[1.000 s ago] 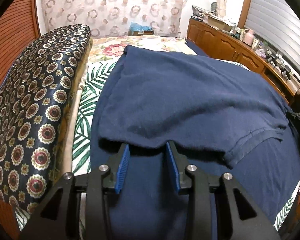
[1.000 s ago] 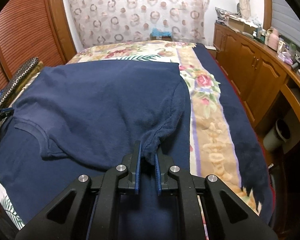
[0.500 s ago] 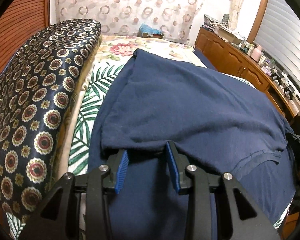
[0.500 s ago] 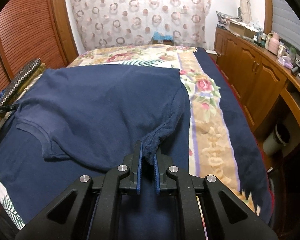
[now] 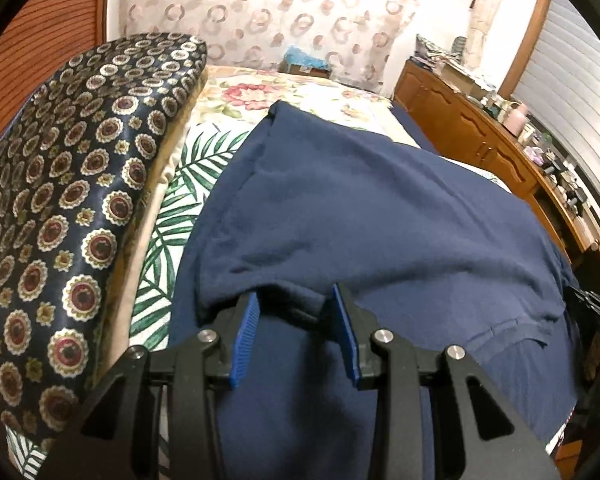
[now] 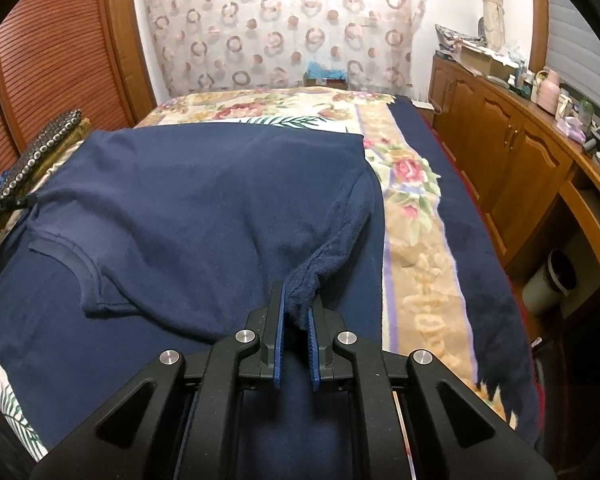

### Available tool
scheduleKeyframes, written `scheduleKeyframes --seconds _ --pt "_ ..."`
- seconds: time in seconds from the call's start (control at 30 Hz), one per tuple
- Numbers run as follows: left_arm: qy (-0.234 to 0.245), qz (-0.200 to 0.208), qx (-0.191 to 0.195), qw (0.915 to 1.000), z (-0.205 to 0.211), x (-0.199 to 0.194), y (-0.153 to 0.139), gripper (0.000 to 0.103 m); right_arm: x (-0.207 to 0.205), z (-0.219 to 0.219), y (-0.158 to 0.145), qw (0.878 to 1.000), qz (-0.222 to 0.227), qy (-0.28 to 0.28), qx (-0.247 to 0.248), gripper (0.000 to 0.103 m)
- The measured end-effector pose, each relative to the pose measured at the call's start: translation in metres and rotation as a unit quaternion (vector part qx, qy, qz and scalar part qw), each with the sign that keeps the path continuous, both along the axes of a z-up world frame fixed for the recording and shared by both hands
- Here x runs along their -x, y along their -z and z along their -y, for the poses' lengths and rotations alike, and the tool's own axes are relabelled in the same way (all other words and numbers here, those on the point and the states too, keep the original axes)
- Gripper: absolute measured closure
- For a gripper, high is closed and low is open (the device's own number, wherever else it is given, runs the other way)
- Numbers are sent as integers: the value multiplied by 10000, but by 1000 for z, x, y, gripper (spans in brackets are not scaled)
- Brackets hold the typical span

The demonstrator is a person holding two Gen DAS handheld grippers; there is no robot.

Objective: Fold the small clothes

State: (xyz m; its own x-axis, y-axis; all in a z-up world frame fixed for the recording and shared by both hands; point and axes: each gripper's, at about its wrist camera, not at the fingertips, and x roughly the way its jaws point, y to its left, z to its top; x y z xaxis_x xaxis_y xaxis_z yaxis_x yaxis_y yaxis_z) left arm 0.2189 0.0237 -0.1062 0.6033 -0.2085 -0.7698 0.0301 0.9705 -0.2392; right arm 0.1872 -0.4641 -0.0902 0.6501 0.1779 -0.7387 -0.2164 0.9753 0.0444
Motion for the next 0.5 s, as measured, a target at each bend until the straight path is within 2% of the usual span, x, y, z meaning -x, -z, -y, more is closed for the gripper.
scheduleKeyframes --seconds 0.07,0.13,0.17,0.2,0.5 --pt "-8 33 -49 10000 1 0 2 68 1 1 -4 10000 83 -14 -34 97" --pt "35 134 -150 9998 4 2 1 85 3 1 -8 9998 173 -20 -73 97" --pt "55 159 -185 9997 5 2 0 90 4 1 -11 9997 220 -22 -91 98" --pt "69 190 -230 9995 6 3 0 103 6 2 -14 9996 272 -21 -115 98" --pt "164 928 -622 9936 2 35 -33 103 19 8 -51 9963 772 49 -387 98"
